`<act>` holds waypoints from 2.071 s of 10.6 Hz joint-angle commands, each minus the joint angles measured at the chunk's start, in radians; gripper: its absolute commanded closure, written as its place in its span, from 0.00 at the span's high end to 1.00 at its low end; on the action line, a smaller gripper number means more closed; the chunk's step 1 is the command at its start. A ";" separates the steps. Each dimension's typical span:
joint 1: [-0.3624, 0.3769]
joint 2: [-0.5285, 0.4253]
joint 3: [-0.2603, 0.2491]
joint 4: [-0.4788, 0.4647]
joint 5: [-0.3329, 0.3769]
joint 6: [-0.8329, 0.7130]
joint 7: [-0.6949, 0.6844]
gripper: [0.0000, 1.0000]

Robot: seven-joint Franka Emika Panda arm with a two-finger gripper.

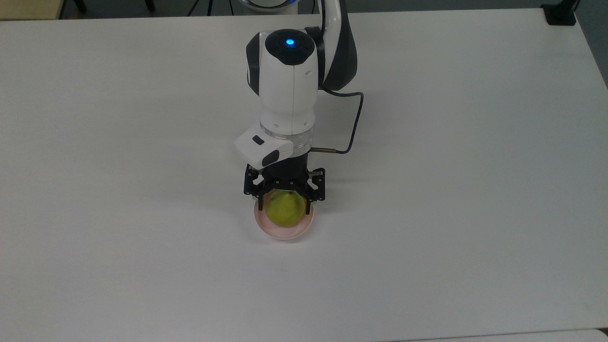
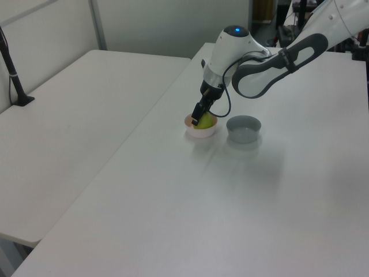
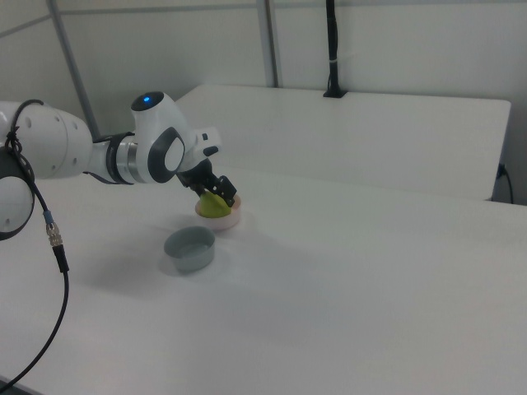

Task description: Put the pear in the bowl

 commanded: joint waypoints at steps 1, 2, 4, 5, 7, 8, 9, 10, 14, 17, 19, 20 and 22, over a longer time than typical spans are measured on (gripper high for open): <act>0.005 -0.010 -0.015 -0.007 -0.016 0.020 0.018 1.00; 0.005 -0.019 -0.015 -0.005 -0.016 0.015 0.018 1.00; 0.003 -0.065 -0.016 -0.005 -0.010 -0.026 0.019 1.00; 0.003 -0.088 -0.016 -0.002 -0.004 -0.091 0.021 1.00; 0.005 -0.154 -0.016 -0.002 -0.002 -0.209 0.019 1.00; 0.005 -0.196 -0.016 -0.004 -0.006 -0.283 0.016 1.00; 0.002 -0.257 -0.016 -0.005 -0.008 -0.382 0.007 1.00; -0.012 -0.301 -0.016 -0.005 -0.008 -0.470 -0.016 1.00; -0.029 -0.446 -0.018 -0.007 -0.002 -0.780 -0.067 1.00; -0.077 -0.526 -0.018 -0.012 0.048 -0.877 -0.155 1.00; -0.127 -0.552 -0.018 -0.012 0.134 -0.931 -0.240 1.00; -0.124 -0.550 -0.018 -0.010 0.135 -0.928 -0.234 1.00; -0.123 -0.550 -0.018 -0.010 0.132 -0.933 -0.234 1.00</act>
